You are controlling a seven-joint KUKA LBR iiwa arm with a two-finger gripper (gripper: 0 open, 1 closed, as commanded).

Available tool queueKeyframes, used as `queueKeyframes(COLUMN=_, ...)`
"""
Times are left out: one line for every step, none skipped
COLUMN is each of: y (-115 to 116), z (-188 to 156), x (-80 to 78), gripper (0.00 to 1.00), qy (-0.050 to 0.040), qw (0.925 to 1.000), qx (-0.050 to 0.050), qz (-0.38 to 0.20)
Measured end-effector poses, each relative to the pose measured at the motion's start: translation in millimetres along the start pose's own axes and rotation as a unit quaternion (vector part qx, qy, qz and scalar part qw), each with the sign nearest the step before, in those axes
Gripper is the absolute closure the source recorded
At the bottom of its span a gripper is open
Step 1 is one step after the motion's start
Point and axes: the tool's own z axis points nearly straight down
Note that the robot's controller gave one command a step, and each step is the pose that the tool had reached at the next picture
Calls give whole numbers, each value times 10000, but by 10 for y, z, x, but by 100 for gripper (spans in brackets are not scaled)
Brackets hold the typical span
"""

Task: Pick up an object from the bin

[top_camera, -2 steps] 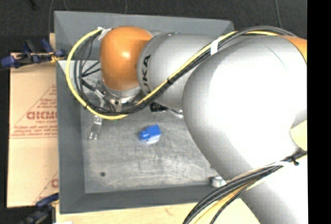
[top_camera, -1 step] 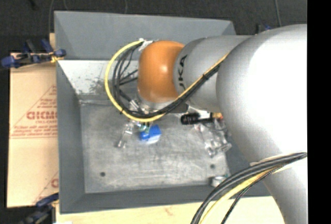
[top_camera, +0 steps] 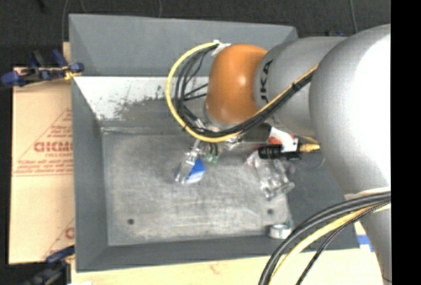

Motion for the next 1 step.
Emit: queueKeyframes(y=-284, z=279, x=-67, gripper=0, qy=-13, qw=9998, qx=-38, qz=212)
